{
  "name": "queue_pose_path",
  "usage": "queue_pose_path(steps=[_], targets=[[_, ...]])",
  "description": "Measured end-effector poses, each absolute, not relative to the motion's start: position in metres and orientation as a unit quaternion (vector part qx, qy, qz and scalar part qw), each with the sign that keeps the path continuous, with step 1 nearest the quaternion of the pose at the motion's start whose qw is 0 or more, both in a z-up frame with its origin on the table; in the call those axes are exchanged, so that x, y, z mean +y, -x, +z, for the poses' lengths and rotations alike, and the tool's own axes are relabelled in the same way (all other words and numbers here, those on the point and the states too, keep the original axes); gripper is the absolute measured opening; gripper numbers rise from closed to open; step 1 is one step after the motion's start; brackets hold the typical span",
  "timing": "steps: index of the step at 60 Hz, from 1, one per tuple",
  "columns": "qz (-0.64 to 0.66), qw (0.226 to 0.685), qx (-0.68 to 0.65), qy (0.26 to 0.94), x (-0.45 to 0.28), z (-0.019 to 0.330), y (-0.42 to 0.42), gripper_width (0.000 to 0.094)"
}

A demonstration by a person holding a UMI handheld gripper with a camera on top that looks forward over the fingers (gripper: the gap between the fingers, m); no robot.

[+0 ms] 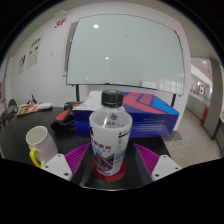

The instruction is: Pour water

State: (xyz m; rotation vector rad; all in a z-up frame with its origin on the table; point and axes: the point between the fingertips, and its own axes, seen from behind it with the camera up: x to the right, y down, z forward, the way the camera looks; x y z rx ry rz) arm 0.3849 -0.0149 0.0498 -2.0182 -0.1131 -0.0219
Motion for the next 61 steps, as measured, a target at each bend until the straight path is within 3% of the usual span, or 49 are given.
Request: queue_pose_path(steps=[26,38,61], targets=[[-0.082,0.502,-0.019,0.861,-0.185,0.148,-0.358,0.0838],[-0.098,0.510,-0.006,0.855,-0.258,0.184,-0.331,0.0843],[-0.092,0.498,0.020,0.862,-0.307,0.187,-0.316,0.0846]])
